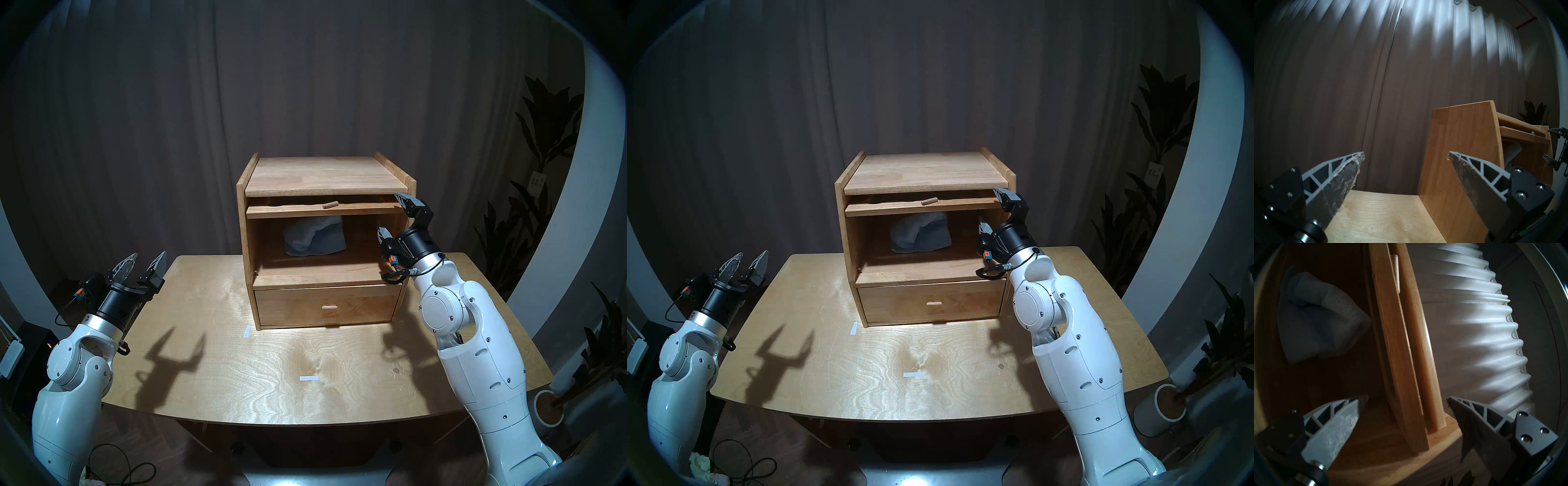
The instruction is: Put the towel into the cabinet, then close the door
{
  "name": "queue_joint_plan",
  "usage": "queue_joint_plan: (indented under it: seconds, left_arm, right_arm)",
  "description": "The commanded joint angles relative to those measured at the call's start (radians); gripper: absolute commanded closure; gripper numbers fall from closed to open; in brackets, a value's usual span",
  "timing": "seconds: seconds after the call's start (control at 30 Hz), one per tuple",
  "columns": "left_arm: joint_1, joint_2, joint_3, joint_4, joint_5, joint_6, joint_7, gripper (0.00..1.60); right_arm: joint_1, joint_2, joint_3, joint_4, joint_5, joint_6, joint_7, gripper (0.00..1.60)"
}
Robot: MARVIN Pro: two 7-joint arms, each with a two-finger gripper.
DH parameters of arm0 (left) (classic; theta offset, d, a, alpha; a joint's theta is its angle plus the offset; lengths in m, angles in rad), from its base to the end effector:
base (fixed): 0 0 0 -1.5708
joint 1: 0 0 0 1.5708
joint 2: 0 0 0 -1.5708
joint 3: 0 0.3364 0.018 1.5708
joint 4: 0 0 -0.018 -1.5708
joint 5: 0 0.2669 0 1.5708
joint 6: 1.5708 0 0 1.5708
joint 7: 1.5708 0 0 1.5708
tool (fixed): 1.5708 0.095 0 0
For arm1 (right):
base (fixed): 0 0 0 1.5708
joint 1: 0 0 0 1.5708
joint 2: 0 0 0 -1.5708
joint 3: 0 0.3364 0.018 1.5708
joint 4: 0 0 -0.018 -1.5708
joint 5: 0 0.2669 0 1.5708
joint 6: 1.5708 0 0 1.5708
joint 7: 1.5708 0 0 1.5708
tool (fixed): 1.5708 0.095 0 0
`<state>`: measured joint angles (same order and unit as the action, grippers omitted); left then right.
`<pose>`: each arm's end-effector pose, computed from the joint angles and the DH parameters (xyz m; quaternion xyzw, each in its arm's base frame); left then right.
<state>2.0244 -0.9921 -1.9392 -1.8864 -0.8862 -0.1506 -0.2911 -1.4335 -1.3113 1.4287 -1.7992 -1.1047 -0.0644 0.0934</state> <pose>0.2490 0.2187 -0.2474 0.6261 0.0093 0.7704 0.1203 0.4054 -0.0108 -0.2306 0.4071 0.4655 0.6627 0.4224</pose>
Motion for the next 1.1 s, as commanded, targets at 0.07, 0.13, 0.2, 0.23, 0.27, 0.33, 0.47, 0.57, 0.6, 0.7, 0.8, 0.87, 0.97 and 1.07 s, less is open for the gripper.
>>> queue_joint_plan:
  seconds: [0.07,0.13,0.2,0.23,0.27,0.33,0.47,0.57,0.6,0.7,0.8,0.87,0.97,1.07]
  left_arm:
    - [-0.01,0.002,-0.01,-0.012,0.004,-0.011,0.0,0.0]
    - [-0.01,0.002,-0.01,-0.012,0.004,-0.011,0.0,0.0]
    - [-0.01,0.002,-0.01,-0.012,0.004,-0.011,0.0,0.0]
    - [-0.01,0.002,-0.011,-0.012,0.005,-0.011,0.0,0.0]
    - [-0.01,0.002,-0.011,-0.012,0.005,-0.011,0.0,0.0]
    - [-0.011,0.002,-0.011,-0.012,0.005,-0.011,0.0,0.0]
    - [-0.011,0.001,-0.011,-0.012,0.006,-0.011,0.0,0.0]
    - [-0.011,0.001,-0.011,-0.012,0.006,-0.011,0.0,0.0]
    - [-0.011,0.001,-0.011,-0.012,0.006,-0.011,0.0,0.0]
    - [-0.011,0.001,-0.011,-0.012,0.006,-0.011,0.0,0.0]
    - [-0.011,0.0,-0.011,-0.012,0.006,-0.011,-0.001,0.0]
    - [-0.011,0.0,-0.011,-0.012,0.006,-0.011,-0.001,0.0]
    - [-0.011,0.0,-0.011,-0.012,0.007,-0.011,-0.001,0.0]
    - [-0.011,0.0,-0.011,-0.012,0.007,-0.011,-0.001,0.0]
  right_arm:
    - [0.091,-0.022,-0.014,0.058,-0.001,-0.017,-0.031,0.0]
    - [0.092,-0.023,-0.015,0.065,-0.004,-0.019,-0.039,0.0]
    - [0.096,-0.023,-0.016,0.078,-0.009,-0.02,-0.048,0.0]
    - [0.098,-0.022,-0.016,0.085,-0.011,-0.022,-0.052,0.0]
    - [0.102,-0.023,-0.016,0.096,-0.011,-0.026,-0.058,0.0]
    - [0.104,-0.024,-0.016,0.101,-0.012,-0.027,-0.059,0.0]
    - [0.117,-0.023,-0.02,0.124,-0.016,-0.036,-0.064,0.0]
    - [0.13,-0.02,-0.027,0.145,-0.026,-0.044,-0.061,0.0]
    - [0.134,-0.019,-0.03,0.155,-0.028,-0.05,-0.063,0.0]
    - [0.143,-0.018,-0.034,0.169,-0.034,-0.055,-0.065,0.0]
    - [0.153,-0.019,-0.039,0.18,-0.039,-0.063,-0.07,0.0]
    - [0.155,-0.019,-0.037,0.181,-0.03,-0.074,-0.067,0.81]
    - [0.147,0.0,-0.038,0.162,-0.01,-0.111,-0.057,1.6]
    - [0.112,0.014,-0.035,0.103,0.003,-0.125,-0.046,1.6]
